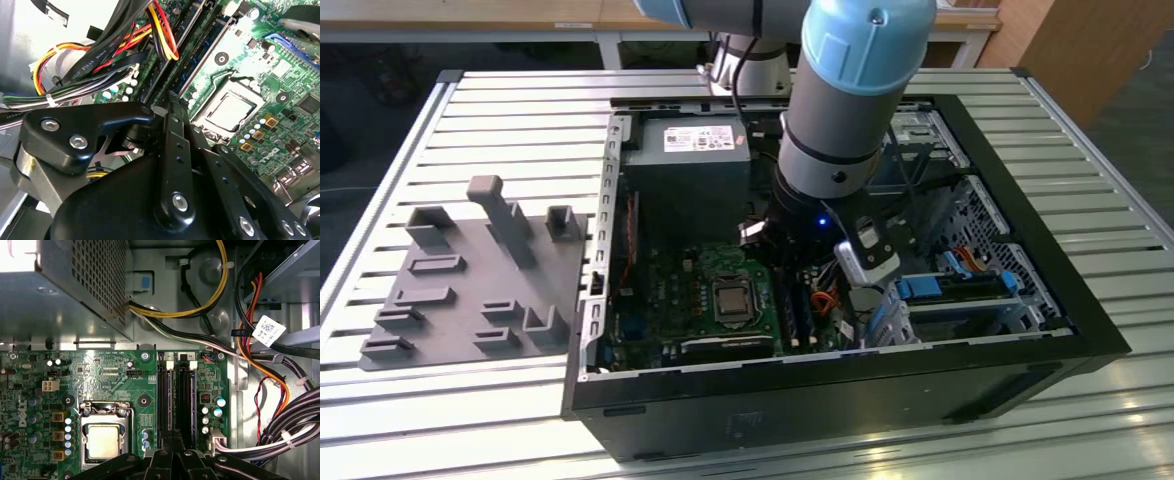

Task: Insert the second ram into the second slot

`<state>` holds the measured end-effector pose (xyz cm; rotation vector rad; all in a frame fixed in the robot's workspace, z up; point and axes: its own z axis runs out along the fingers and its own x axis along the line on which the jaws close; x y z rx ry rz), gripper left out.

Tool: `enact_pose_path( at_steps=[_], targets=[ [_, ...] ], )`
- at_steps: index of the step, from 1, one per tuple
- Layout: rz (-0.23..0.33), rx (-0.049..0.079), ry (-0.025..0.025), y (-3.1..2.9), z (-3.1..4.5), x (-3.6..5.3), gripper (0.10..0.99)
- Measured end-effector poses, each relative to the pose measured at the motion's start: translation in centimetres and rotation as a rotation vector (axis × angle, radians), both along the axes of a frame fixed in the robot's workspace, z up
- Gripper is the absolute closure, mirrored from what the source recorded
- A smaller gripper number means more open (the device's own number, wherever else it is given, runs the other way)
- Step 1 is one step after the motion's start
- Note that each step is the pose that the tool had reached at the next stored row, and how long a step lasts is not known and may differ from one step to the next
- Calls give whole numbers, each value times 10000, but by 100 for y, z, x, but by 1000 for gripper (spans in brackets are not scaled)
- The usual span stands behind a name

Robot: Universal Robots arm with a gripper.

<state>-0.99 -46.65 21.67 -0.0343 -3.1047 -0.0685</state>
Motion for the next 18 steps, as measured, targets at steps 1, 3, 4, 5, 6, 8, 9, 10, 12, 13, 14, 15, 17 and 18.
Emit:
enact_pose_path(
  at_steps=[1,3,4,5,6,8,9,10,12,13,14,15,17,18],
  targets=[
    [0,0,-1,0,3,0,980],
    [0,25,-9,3,27,1,980],
    [0,13,-5,2,57,1,980],
    [0,4,-2,1,88,0,980],
    [0,8,-2,1,108,1,980],
    [0,6,-2,1,137,0,980],
    [0,6,-2,1,147,0,980],
    [0,7,-2,1,155,0,980],
    [0,7,-2,1,182,0,980],
    [0,7,-2,1,196,0,980],
    [0,7,-2,1,209,0,980],
    [0,7,-2,1,219,0,980],
    [0,6,-1,1,242,0,980],
    [0,6,-1,1,251,0,980]
  ],
)
